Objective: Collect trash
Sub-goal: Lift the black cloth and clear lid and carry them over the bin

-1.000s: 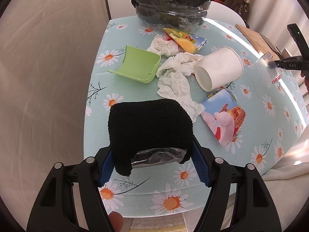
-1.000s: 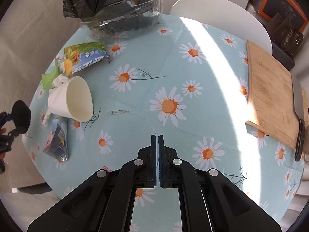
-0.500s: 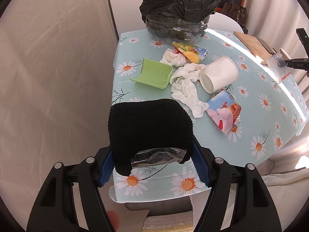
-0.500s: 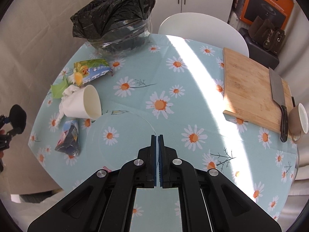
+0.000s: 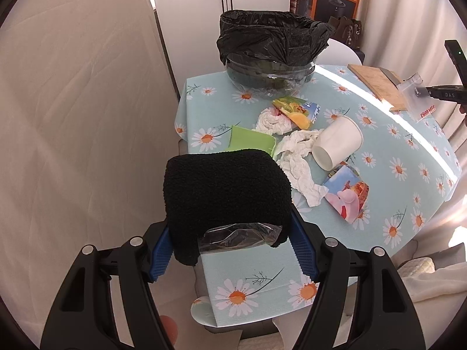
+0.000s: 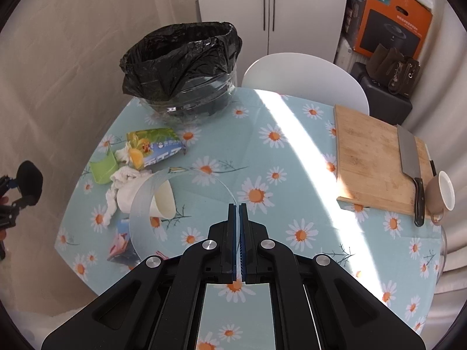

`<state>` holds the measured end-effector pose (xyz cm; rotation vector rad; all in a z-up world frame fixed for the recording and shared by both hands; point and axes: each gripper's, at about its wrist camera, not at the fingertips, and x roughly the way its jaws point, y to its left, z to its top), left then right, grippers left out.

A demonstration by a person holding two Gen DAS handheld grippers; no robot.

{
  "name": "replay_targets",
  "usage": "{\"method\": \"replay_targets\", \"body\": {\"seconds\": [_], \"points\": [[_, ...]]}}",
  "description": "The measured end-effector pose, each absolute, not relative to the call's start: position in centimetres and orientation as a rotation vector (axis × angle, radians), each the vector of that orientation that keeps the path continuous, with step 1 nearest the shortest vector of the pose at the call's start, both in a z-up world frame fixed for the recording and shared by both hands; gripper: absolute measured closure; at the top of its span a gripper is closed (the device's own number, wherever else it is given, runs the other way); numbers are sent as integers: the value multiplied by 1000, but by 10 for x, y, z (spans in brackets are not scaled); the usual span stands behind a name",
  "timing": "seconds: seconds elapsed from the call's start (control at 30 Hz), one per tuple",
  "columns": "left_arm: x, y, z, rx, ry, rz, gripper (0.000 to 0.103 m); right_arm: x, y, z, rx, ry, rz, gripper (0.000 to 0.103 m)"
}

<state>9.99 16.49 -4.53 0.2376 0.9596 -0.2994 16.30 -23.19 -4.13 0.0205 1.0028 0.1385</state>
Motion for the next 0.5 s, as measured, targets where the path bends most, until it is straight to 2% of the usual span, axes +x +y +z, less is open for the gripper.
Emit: {"method": "replay_targets", "body": {"seconds": [0.5], "points": [[180,165,-16,355,875,-452,33,192,-207,2,83,887,40,101]]}}
